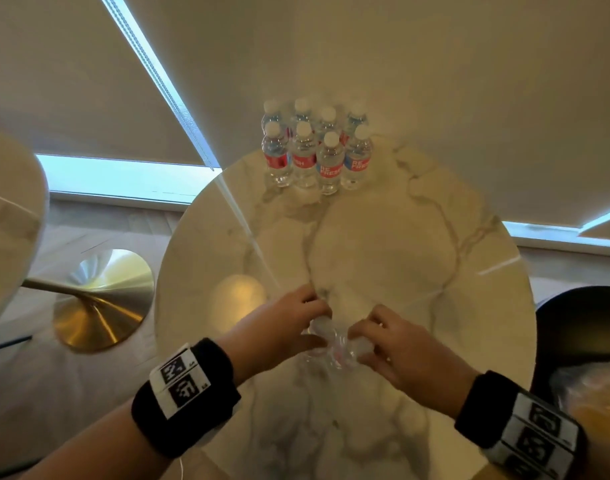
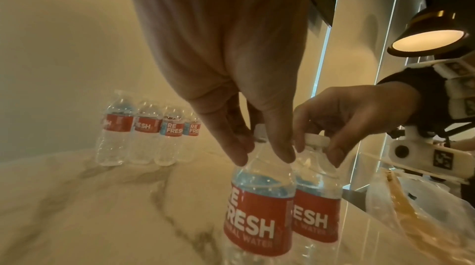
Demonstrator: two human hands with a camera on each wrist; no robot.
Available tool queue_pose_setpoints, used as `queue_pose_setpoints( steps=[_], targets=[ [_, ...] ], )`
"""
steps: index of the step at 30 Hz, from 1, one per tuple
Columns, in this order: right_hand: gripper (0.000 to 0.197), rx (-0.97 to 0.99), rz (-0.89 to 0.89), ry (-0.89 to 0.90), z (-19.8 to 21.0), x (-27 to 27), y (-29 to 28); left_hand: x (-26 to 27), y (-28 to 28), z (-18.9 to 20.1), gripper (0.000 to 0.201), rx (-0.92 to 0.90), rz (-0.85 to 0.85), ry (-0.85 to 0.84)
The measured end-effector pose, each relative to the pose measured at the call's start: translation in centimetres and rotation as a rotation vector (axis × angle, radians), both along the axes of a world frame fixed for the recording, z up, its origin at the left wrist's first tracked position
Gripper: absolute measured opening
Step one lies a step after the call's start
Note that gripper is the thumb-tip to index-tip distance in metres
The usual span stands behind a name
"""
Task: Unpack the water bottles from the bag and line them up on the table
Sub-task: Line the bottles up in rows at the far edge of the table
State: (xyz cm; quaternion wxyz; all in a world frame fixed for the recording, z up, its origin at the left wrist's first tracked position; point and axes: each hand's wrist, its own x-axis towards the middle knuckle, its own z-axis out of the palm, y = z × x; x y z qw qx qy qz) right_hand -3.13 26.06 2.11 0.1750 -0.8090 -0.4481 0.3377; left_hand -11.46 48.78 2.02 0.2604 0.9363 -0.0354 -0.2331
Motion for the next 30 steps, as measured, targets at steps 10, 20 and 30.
queue_pose_setpoints(
  steps=[10, 20, 30],
  targets=[
    [0.028, -0.115, -0.315, -0.340, 1.2, 22.2, 2.5, 18.9, -1.9, -1.8, 0.046, 0.031, 0.035, -0.182],
    [0.032, -0.081, -0.395, -0.396, -0.5, 36.4, 11.1, 32.9, -0.2, -2.0, 0.038, 0.260, 0.097, -0.387],
    [0.025, 0.016, -0.381, -0.309, -0.9, 36.2, 15.0, 33.7, -0.3, -3.1, 0.030, 0.243, 0.222, -0.407]
  ],
)
